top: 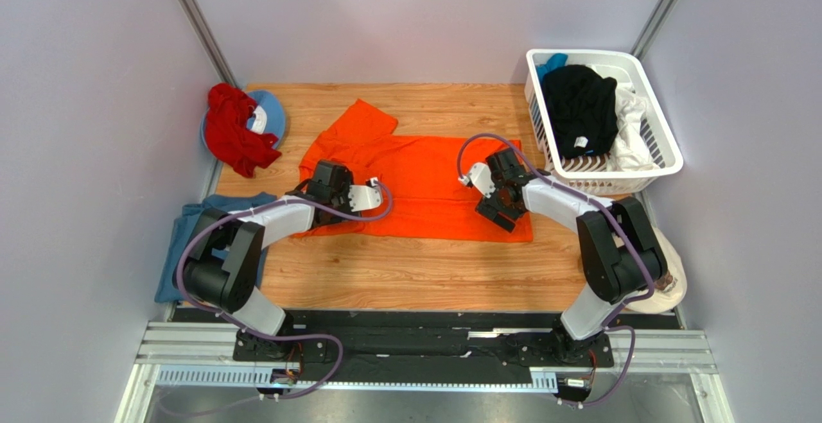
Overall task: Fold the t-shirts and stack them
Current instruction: Fold the tshirt
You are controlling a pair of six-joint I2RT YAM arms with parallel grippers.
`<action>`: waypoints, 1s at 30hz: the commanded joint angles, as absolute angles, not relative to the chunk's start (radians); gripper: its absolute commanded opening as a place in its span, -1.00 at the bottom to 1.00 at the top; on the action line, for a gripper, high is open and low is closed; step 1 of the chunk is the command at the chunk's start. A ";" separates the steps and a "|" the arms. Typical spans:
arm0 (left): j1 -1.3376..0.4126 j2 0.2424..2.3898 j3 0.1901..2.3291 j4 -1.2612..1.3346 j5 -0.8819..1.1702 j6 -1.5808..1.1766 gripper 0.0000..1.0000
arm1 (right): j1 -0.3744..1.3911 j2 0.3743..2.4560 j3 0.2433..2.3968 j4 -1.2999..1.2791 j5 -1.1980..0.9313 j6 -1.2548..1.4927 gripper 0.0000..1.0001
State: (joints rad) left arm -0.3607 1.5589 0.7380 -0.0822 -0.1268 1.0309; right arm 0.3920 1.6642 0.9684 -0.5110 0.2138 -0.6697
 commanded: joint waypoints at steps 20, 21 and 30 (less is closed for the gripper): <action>-0.396 1.345 0.620 -0.334 -0.118 1.020 0.54 | 0.439 1.557 0.845 -0.646 0.172 -0.615 0.65; -0.399 1.342 0.618 -0.336 -0.118 1.019 0.54 | 0.440 1.552 0.842 -0.646 0.172 -0.612 0.65; -0.408 1.279 0.571 -0.376 -0.123 1.016 0.54 | 0.460 1.511 0.805 -0.652 0.164 -0.595 0.65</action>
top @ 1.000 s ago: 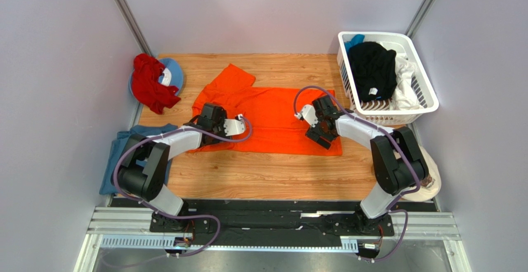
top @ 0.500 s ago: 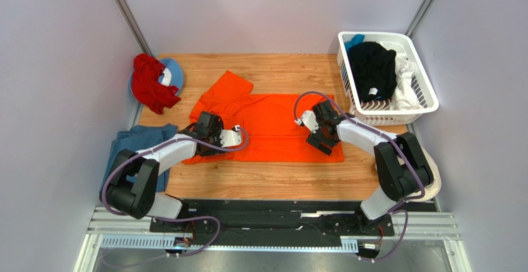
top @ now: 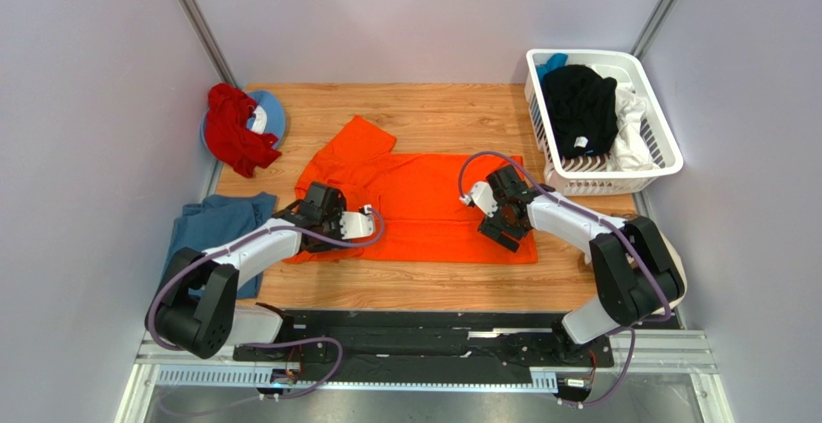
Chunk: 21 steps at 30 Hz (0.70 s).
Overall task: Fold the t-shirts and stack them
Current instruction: Fold the tshirt
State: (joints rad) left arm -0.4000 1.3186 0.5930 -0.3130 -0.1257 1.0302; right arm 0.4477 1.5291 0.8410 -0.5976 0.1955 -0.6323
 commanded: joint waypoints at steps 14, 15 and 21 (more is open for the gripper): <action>-0.416 1.144 0.595 -0.442 -0.081 0.986 0.56 | 0.486 1.407 0.882 -0.735 0.176 -0.557 0.66; -0.416 1.140 0.623 -0.449 -0.071 0.979 0.56 | 0.485 1.398 0.896 -0.741 0.179 -0.555 0.67; -0.416 1.150 0.744 -0.477 -0.032 0.948 0.57 | 0.486 1.365 1.015 -0.779 0.201 -0.555 0.71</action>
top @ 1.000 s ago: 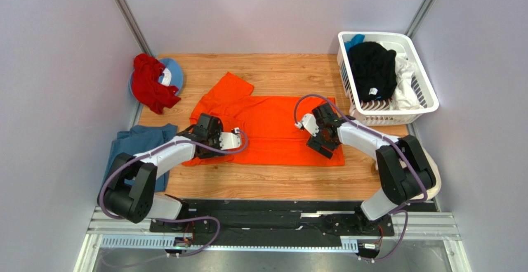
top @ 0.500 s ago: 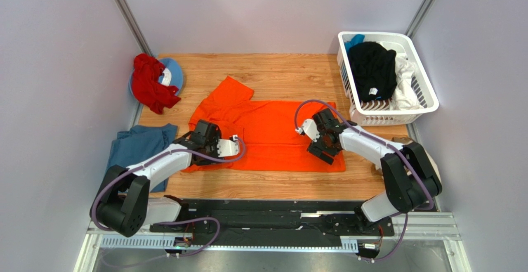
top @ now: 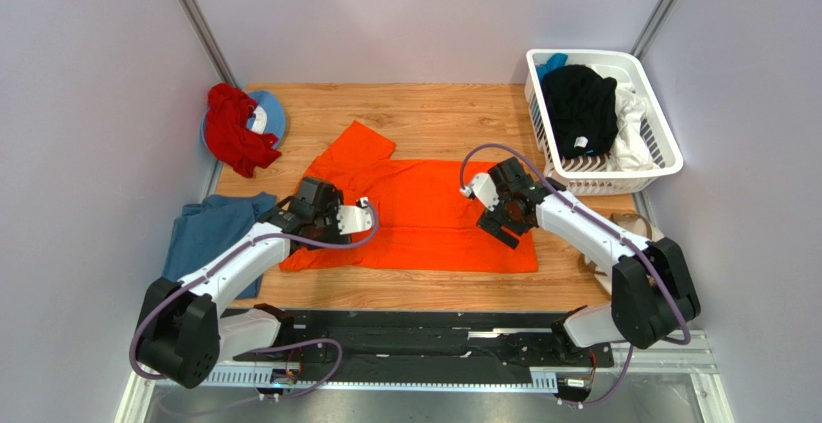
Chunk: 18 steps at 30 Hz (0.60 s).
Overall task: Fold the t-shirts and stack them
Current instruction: Fold the tshirt
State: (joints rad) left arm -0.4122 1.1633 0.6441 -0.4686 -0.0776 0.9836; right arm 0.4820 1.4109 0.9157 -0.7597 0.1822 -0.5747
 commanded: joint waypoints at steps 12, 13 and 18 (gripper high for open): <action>-0.315 1.457 1.153 -0.437 0.124 0.947 0.57 | 0.384 1.632 1.337 -0.713 0.097 -0.568 0.69; -0.301 1.517 1.190 -0.477 0.150 0.946 0.56 | 0.376 1.687 1.362 -0.716 0.086 -0.565 0.67; -0.255 1.675 1.424 -0.583 0.233 0.922 0.55 | 0.316 1.818 1.523 -0.732 0.014 -0.546 0.64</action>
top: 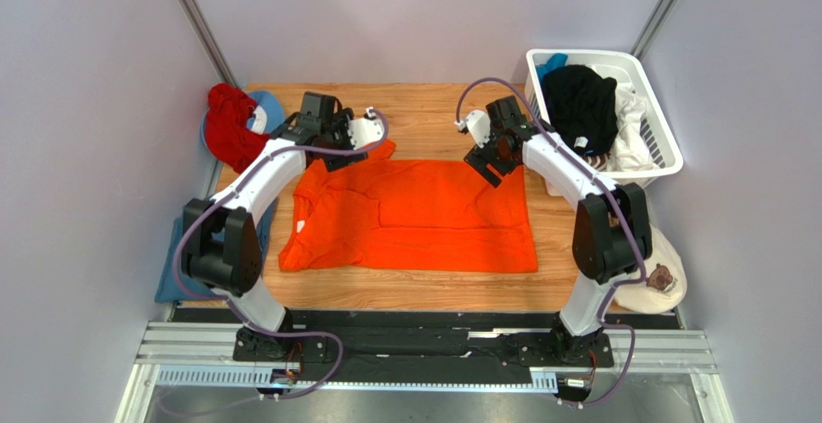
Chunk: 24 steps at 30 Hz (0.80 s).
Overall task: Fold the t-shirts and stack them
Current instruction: Fold the tshirt
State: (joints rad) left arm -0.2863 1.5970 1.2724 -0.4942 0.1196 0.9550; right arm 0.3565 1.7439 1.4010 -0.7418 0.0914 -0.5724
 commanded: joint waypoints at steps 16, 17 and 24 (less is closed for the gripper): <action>-0.215 1.945 1.641 -0.615 0.233 0.893 0.57 | 0.170 2.129 1.782 -0.827 -0.092 -0.554 0.61; -0.215 1.951 1.646 -0.618 0.230 0.893 0.57 | 0.166 2.135 1.787 -0.828 -0.091 -0.557 0.61; -0.213 1.974 1.663 -0.629 0.219 0.922 0.57 | 0.137 2.175 1.802 -0.847 -0.101 -0.586 0.60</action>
State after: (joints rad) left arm -0.2203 1.9697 1.6157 -0.6167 0.2077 0.9134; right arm 0.1535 2.1624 1.7523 -0.8345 -0.0814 -0.5564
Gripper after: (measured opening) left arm 0.783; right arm 0.802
